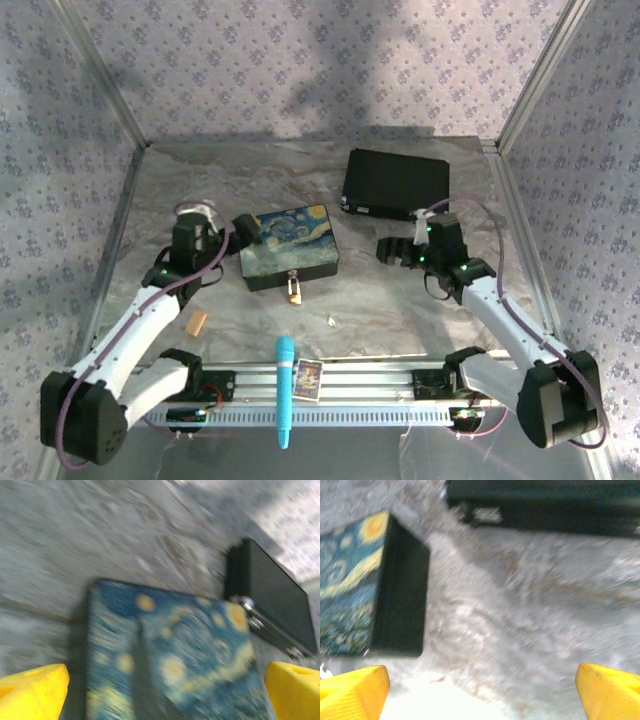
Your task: Unlock the padlock with the key
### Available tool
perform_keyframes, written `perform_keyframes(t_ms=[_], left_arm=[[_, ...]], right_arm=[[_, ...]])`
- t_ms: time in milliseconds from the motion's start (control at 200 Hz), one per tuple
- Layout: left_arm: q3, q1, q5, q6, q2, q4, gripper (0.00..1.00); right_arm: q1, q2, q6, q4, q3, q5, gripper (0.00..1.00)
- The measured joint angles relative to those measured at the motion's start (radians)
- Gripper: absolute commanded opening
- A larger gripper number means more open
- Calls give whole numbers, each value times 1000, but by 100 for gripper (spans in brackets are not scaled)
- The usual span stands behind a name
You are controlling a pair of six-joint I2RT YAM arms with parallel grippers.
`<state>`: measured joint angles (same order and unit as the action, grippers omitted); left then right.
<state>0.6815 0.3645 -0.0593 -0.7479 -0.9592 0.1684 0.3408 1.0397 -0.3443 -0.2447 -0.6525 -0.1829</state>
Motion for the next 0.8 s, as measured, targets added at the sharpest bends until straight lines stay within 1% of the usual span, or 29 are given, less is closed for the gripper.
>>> perform_keyframes(t_ms=[45,125,280,325,370,500,590,800], left_arm=[[26,65,6,-8,5,34,100],[46,154,19,-29,8,79,100],[47,298,57,-85,8,166,99],[47,335,72,-100,7,178,99],[47,373,81,-117,3,188,98],[47,449,98,-164,-30,197,96],[47,481,113,-190,-53,197,95],[47,522,149,-227,-77,196,94]], right_arm=[[67,-8,-23,-16,1,22,89],[179,-12,-69,-22,10,60,83],[418,6,-164,-23,40,146,71],[473,21,-200,-22,46,170,68],[526,44,-231,-22,50,190,63],[648,117,-321,-13,50,255,56],[713,167,-373,2,50,284,46],[786,293,-439,70,50,312,44]])
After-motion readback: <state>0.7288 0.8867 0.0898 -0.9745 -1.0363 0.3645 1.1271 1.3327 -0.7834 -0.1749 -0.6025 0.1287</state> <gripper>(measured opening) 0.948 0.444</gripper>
